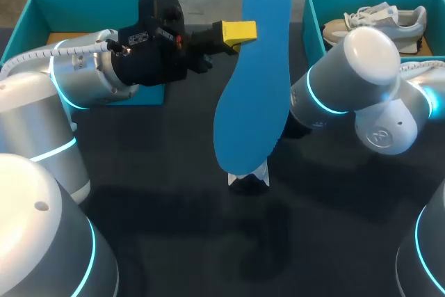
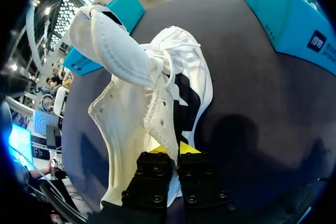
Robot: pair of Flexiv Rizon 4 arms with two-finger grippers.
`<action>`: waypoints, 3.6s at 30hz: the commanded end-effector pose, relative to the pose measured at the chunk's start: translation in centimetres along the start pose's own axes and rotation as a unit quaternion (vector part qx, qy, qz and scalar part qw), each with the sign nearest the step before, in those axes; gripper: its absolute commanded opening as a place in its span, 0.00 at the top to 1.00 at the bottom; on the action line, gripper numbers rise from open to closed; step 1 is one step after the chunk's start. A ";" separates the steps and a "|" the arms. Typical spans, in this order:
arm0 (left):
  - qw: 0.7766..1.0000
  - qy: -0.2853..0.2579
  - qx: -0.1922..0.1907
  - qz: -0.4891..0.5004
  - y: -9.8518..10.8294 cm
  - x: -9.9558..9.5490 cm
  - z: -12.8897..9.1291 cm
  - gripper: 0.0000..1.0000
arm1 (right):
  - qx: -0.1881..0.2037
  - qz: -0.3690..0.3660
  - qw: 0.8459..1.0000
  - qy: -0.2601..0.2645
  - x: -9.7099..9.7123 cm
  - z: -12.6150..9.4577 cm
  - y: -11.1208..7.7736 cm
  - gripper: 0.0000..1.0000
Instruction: Take the shoe out of the shoebox, open the shoe tongue, remove and reinsert the insole, then place the shoe into the shoebox
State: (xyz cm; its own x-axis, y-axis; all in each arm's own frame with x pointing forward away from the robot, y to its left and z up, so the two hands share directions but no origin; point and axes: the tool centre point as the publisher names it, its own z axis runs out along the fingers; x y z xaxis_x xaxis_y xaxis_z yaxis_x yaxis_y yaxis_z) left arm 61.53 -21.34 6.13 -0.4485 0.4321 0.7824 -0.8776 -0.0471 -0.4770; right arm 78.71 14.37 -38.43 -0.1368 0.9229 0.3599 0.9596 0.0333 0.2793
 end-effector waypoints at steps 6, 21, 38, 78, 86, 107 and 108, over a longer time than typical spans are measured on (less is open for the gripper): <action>0.998 -0.005 0.060 0.000 0.5 0.4 0.7 1.00 | -0.005 0.008 1.000 0.019 0.6 -2.4 -0.3 0.00; 0.998 -0.005 0.060 0.000 0.5 0.4 0.7 1.00 | -0.017 -0.022 0.997 0.065 1.4 -6.1 1.0 0.00; 0.998 -0.005 0.060 0.000 0.5 0.4 0.7 1.00 | -0.003 0.005 0.981 0.193 2.6 -9.3 1.8 0.00; 0.998 -0.005 0.060 0.000 0.5 0.4 0.7 1.00 | -0.029 0.115 0.864 0.489 3.9 -24.0 5.6 0.00; 0.998 -0.005 0.060 0.000 0.5 0.4 0.7 1.00 | -0.030 0.116 0.863 0.491 4.1 -24.2 5.9 0.00; 0.998 -0.005 0.060 0.000 0.5 0.4 0.7 1.00 | -0.030 0.116 0.863 0.491 4.1 -24.2 5.9 0.00; 0.998 -0.005 0.060 0.000 0.5 0.4 0.7 1.00 | -0.030 0.116 0.863 0.491 4.1 -24.2 5.9 0.00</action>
State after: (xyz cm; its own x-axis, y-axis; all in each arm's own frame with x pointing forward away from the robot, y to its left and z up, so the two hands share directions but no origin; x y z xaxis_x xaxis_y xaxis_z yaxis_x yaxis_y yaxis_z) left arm 61.54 -21.34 6.13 -0.4485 0.4321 0.7824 -0.8776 -0.0471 -0.4770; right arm 77.75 8.97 -13.77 -0.1120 0.1311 0.9850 0.9791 -0.1547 0.1319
